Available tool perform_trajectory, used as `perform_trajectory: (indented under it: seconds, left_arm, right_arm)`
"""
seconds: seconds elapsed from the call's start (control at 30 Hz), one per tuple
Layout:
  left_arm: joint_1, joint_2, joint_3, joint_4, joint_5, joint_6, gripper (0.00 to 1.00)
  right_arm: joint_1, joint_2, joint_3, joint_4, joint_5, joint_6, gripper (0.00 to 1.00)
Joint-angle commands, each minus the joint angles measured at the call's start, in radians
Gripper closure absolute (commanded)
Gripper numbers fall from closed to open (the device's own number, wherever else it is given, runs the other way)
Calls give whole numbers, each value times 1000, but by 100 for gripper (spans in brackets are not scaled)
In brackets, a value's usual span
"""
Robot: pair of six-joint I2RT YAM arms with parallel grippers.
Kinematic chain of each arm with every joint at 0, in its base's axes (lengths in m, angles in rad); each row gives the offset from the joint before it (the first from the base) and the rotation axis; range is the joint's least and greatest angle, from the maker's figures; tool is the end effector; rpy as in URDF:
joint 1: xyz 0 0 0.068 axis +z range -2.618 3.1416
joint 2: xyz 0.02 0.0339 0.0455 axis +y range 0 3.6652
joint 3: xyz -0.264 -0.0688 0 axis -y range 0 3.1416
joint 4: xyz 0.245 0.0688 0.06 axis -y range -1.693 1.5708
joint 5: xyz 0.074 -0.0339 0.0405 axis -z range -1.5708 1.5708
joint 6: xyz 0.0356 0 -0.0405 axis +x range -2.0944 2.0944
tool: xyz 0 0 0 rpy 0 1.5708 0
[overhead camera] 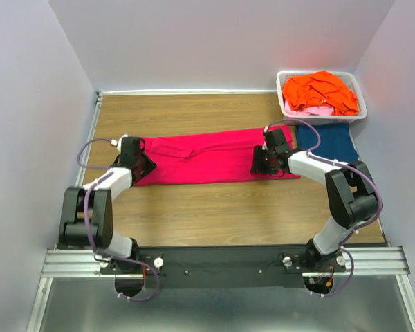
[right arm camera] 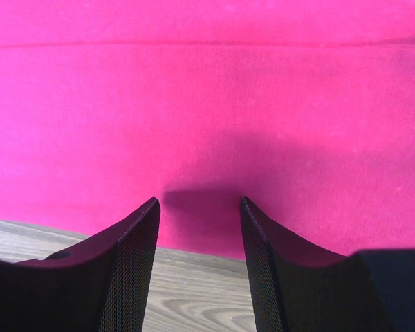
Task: Fold and stack the t-shirts
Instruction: Fold the tshirt
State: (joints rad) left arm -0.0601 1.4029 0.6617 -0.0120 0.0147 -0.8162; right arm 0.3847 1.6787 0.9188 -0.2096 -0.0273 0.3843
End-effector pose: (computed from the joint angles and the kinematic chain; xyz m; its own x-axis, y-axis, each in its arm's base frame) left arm 0.2765 -0.0172 0.1777 -0.5192 -0.6985 -0.4924 -0.4489 0.7132 -0.5384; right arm 0.3049 0.1245 0.1603 -0.8546 0.0583 -0.5160 -0.0745 0.9696 0.2330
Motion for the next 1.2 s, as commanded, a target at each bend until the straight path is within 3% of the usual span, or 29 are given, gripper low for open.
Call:
perform_trajectory:
  seconds: [0.0, 0.33, 0.53, 0.6, 0.8, 0.93, 0.97, 1.1, 1.13, 1.17]
  left_arm:
    - [16, 135, 94, -72, -47, 104, 71]
    - [23, 465, 446, -215, -24, 279, 71]
    - [6, 653, 764, -269, 94, 399, 56]
    - [-1, 657, 800, -269, 123, 390, 54]
    - [-14, 420, 747, -209, -71, 410, 48]
    - [-14, 123, 650, -186, -208, 453, 45]
    - [-14, 67, 588, -178, -222, 448, 37]
    - [-14, -175, 388, -164, -144, 396, 36]
    - [-15, -261, 315, -172, -128, 396, 32]
    - [-15, -301, 314, -184, -115, 400, 22]
  right_arm:
    - [2, 67, 9, -158, -56, -24, 43]
    - [91, 13, -121, -266, -247, 22, 43]
    - [385, 47, -98, -272, -326, 110, 43]
    - [413, 59, -65, -274, -339, 108, 43]
    - [416, 49, 164, -280, -373, 39, 43]
    - [413, 142, 401, -280, -411, -45, 43]
    - [414, 169, 449, -278, -413, -54, 43]
    - [413, 379, 767, -271, -398, -94, 43]
    - [413, 419, 822, -269, -401, -99, 43]
    - [410, 468, 892, -270, -402, -99, 43]
